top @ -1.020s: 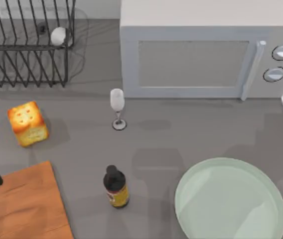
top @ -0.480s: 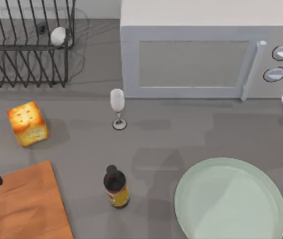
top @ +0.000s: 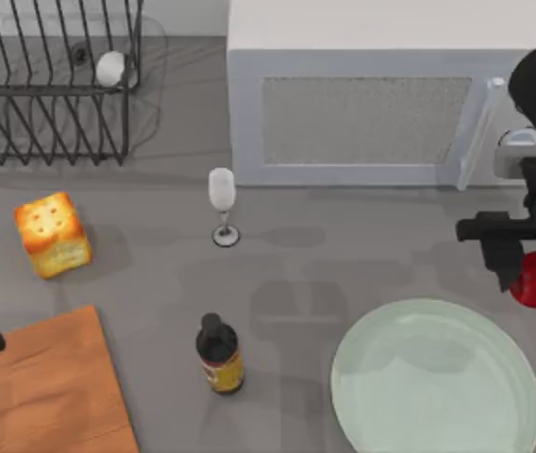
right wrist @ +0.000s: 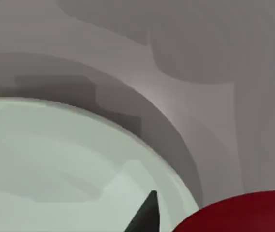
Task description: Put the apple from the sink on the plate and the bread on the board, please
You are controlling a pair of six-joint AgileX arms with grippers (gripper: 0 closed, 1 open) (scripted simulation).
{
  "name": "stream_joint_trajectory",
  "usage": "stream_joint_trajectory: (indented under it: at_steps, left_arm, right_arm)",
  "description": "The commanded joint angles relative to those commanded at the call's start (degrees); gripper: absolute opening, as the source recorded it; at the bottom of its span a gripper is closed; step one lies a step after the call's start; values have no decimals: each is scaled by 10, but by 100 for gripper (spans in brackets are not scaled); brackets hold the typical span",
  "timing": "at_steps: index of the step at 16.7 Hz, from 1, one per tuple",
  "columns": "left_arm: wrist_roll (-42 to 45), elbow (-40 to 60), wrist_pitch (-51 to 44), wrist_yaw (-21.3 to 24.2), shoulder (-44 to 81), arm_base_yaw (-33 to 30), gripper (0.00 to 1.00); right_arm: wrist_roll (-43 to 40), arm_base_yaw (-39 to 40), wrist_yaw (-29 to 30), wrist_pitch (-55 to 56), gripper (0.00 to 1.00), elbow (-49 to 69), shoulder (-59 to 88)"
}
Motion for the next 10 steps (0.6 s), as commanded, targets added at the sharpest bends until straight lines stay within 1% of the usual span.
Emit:
stream_joint_trajectory:
  at_steps: [3, 6, 8, 10]
  left_arm:
    - [0, 0, 0, 0, 0, 0, 100]
    - [0, 0, 0, 0, 0, 0, 100]
    - [0, 0, 0, 0, 0, 0, 100]
    - [0, 0, 0, 0, 0, 0, 100]
  right_arm:
    - [89, 93, 0, -30, 0, 1, -32]
    - [163, 170, 1, -53, 0, 1, -63]
    - [198, 206, 1, -65, 0, 1, -79]
    - [214, 222, 2, -70, 0, 1, -87]
